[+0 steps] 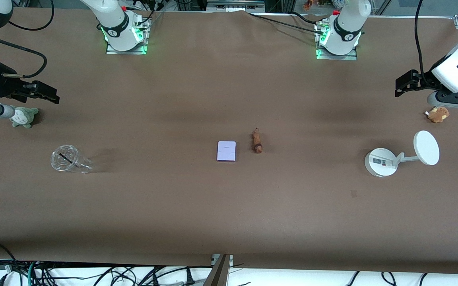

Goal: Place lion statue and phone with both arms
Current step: 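Reach down and grasp the brown lion figurine with the left gripper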

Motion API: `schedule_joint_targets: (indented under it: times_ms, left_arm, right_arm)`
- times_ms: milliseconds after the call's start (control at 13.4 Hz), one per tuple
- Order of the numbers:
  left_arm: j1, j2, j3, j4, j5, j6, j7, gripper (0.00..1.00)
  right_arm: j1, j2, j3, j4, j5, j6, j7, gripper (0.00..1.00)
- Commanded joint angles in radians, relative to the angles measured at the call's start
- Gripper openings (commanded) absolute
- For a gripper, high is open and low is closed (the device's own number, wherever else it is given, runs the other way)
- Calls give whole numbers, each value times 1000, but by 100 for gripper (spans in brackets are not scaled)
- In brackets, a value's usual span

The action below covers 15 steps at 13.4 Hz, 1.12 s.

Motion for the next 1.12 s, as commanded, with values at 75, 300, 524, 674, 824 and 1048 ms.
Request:
schedule_joint_targets:
  times_ms: [75, 300, 524, 674, 824, 1048]
  left_arm:
    - [0, 16, 0, 31, -16, -9, 11, 100]
    - [0, 16, 0, 31, -16, -9, 11, 100]
    - [0, 16, 0, 31, -16, -9, 10, 100]
    - [-1, 16, 0, 29, -17, -11, 10, 100]
    - [-1, 19, -1, 18, -36, -22, 11, 100]
    - [-24, 95, -69, 26, -89, 4, -99, 100]
  right_arm:
    - [-4, 7, 6, 25, -18, -13, -15, 100]
    - [-6, 2, 5, 28, -26, -41, -15, 100]
    - [-4, 7, 5, 47, -27, -37, -13, 100]
    - [-3, 15, 6, 48, -33, -41, -7, 100]
    - [-2, 15, 6, 48, -35, -41, -4, 100]
    - [-1, 15, 8, 48, -33, -41, -4, 100]
